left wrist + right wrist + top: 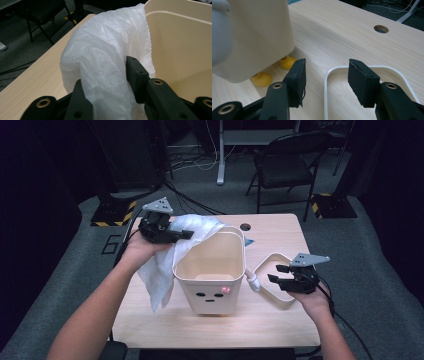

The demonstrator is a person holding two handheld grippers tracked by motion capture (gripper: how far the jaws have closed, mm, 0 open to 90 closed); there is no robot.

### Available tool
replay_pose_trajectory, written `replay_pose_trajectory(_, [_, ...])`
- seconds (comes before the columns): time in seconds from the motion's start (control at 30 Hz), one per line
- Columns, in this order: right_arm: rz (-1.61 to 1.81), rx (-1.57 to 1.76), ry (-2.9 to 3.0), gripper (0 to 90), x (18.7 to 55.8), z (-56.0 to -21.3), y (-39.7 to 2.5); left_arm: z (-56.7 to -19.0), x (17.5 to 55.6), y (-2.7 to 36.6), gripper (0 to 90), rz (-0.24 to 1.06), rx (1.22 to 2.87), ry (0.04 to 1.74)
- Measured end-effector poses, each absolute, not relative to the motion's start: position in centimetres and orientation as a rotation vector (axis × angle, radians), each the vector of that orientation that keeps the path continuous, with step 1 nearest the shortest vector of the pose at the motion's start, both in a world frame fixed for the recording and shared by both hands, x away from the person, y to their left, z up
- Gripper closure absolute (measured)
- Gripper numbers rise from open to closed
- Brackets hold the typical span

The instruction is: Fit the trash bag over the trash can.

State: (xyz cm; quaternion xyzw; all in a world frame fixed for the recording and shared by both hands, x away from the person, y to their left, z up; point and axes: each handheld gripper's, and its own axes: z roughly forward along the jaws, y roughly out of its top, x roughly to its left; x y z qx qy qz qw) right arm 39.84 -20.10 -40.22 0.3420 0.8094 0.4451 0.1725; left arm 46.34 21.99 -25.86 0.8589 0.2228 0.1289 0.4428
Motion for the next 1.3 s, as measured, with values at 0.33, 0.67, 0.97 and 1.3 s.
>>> replay_pose_trajectory(0.33, [1.264, 0.911, 2.329, 47.5, 39.2, -38.5, -19.8, -24.4, 46.4, 22.4, 83.9, 0.364, 2.081, 0.538])
replay_pose_trajectory(0.67, [1.375, 0.865, 2.377, 47.4, 39.3, -36.6, -19.9, -23.1, 45.2, 23.0, 86.6, 0.343, 2.069, 0.485])
replay_pose_trajectory(0.97, [1.444, 0.787, 2.377, 46.6, 38.8, -32.9, -19.7, -22.5, 44.1, 22.7, 87.0, 0.317, 2.068, 0.420])
replay_pose_trajectory(1.3, [1.500, 0.699, 2.342, 45.0, 38.3, -29.7, -19.1, -22.3, 43.0, 21.4, 87.3, 0.283, 2.076, 0.328])
